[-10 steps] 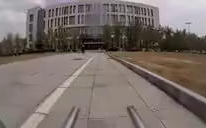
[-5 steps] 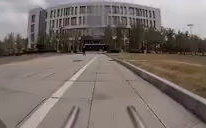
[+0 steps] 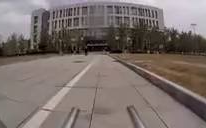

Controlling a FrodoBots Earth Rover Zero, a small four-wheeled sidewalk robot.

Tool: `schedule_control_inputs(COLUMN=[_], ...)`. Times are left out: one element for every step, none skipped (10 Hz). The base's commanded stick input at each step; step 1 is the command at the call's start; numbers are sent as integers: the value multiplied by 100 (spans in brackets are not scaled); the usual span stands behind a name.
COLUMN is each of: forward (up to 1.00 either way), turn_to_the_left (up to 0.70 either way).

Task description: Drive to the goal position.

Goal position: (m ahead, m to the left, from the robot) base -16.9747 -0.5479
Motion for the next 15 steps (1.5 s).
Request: schedule_control_inputs(forward=[49, 0, 0, 0, 0, 0, 0, 0, 0, 0, 0, 0, 0, 0, 0], turn_to_the_left=[0, 0, 50, 70, 70, 70, 70, 70, 70, 70, 70, 70, 70, 70, 70])
